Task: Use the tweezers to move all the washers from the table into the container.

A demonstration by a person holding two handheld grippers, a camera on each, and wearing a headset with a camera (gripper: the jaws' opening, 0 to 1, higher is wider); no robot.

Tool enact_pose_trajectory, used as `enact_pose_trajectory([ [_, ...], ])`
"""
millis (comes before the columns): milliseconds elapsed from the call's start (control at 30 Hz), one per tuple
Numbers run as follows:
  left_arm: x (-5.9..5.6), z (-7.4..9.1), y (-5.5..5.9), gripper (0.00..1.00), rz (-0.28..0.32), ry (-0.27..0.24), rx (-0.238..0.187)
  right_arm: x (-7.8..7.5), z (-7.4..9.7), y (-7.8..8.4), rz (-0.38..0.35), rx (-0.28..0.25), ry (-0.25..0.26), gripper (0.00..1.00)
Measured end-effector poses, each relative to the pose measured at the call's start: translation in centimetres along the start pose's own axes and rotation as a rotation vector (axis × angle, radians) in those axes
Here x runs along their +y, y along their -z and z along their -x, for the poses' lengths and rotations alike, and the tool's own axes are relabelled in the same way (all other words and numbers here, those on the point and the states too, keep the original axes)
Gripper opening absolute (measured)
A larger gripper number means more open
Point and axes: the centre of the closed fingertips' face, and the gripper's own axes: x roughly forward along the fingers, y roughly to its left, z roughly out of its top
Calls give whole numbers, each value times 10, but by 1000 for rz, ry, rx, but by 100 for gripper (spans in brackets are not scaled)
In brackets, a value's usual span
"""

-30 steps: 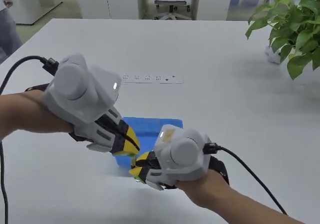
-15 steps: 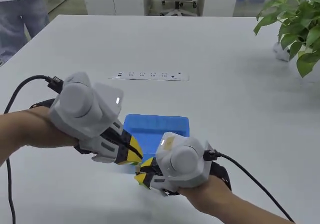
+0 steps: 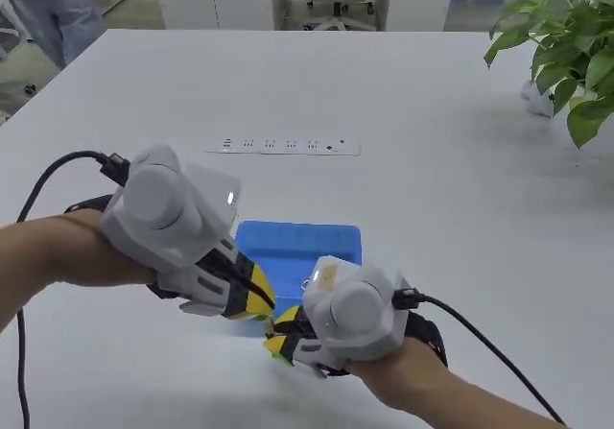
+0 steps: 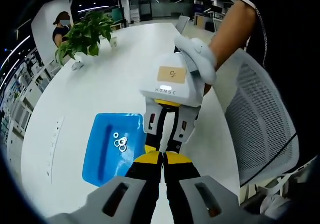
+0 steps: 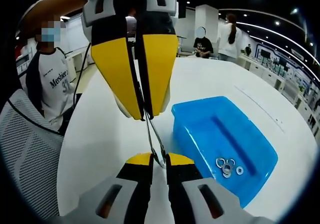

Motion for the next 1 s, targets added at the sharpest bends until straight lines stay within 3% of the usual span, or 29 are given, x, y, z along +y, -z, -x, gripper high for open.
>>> enact_pose_trajectory([
  [333,4,-1,-1,5,18,13,-13,0,-1,3,-32,2,-14,11],
  [567,3,1,-1,5,16,18,-6,3,1,2,-16,8,-25,10],
  [1000,9,24,-26,5,-17,27,-17,-4,22,-26,-20,-49,6,10],
])
